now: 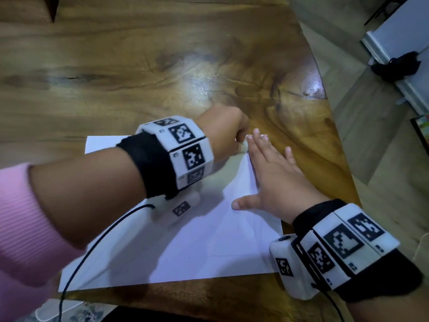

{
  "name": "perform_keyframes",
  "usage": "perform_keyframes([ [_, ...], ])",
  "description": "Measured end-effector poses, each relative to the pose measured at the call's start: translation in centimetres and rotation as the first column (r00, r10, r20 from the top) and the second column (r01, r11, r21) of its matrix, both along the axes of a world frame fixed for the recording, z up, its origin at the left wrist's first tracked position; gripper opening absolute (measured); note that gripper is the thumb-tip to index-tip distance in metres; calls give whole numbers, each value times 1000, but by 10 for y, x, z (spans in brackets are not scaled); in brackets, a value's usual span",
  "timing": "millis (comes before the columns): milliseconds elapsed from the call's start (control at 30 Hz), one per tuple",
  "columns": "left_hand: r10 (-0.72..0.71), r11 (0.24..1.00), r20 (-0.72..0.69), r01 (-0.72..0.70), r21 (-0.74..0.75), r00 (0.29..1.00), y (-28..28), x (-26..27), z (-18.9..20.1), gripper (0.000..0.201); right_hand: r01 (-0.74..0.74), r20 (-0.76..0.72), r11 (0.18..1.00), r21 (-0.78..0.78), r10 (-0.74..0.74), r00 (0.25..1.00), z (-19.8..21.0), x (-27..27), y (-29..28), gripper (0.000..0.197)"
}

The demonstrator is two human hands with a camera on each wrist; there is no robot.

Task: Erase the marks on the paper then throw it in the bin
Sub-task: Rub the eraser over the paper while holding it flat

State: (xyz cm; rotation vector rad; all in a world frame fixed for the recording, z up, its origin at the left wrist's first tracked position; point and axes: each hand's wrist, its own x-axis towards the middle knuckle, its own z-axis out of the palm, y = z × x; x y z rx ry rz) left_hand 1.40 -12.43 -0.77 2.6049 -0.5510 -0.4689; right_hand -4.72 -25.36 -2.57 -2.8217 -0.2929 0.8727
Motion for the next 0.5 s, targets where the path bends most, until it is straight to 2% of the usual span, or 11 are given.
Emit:
perform_keyframes([
  [167, -172, 983, -94, 178, 56, 981, 23, -41, -6, 5, 0, 16, 1000, 6, 0, 1000, -1, -1, -1, 125],
  [333, -150, 985, -61, 155, 79, 987, 23, -46, -8, 5, 32, 14, 999, -16, -32, 999, 2, -2, -12, 122],
  [500, -102, 992, -121, 110, 67, 987, 23, -44, 1, 8, 72, 11, 997, -41, -72, 997, 9, -9, -22, 115],
])
